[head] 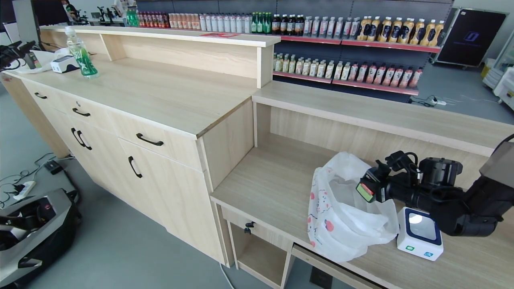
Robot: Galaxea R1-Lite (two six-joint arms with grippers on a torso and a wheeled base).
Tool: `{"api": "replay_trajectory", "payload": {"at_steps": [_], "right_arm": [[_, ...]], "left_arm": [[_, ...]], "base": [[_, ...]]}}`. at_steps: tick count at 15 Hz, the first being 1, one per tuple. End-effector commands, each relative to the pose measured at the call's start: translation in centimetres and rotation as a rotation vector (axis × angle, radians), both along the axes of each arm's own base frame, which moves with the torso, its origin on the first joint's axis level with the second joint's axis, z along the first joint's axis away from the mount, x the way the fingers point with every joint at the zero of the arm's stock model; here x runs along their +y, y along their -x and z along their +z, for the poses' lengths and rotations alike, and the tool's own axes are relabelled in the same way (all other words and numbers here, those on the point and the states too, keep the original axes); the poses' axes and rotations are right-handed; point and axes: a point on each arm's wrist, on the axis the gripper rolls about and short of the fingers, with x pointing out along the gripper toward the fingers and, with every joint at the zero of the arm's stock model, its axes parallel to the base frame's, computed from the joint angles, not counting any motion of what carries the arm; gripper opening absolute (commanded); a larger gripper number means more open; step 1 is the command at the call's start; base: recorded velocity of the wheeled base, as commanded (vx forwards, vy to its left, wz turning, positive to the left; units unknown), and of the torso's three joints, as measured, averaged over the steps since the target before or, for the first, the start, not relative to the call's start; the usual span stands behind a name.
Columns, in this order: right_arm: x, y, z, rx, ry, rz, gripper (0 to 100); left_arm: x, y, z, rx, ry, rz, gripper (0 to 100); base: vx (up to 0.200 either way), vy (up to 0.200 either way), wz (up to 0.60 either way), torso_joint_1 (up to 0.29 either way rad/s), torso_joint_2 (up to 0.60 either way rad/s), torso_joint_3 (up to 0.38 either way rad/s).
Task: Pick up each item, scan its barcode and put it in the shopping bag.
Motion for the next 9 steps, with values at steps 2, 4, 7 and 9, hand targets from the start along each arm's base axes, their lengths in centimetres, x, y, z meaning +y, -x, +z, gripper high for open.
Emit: {"api": "replay_trajectory", "payload": {"at_steps": [2, 4, 7, 9], "right_arm": [[-0.1, -1.1, -1.8, 0.025, -0.003, 0.000, 0], [0.2, -1.4, -2.1, 0.025, -0.003, 0.008, 0], [0.6, -1.6, -2.7, 0.038, -0.001, 0.019, 0], [0.8, -2.0, -3.4, 0.045, 0.000, 0.026, 0]], "left_arm": [[0.0, 0.0, 0.0, 0.001, 0.000, 0.000, 100], [0.0, 0.0, 0.0, 0.001, 0.000, 0.000, 100], [0.0, 0.0, 0.0, 0.001, 0.000, 0.000, 100], [0.0, 0.0, 0.0, 0.001, 0.000, 0.000, 100]], "base": [[0.000, 0.000, 0.00, 0.000, 0.00, 0.000], [0.000, 0.000, 0.00, 0.000, 0.00, 0.000], [0.000, 0.000, 0.00, 0.000, 0.00, 0.000], [0.000, 0.000, 0.00, 0.000, 0.00, 0.000]]}}
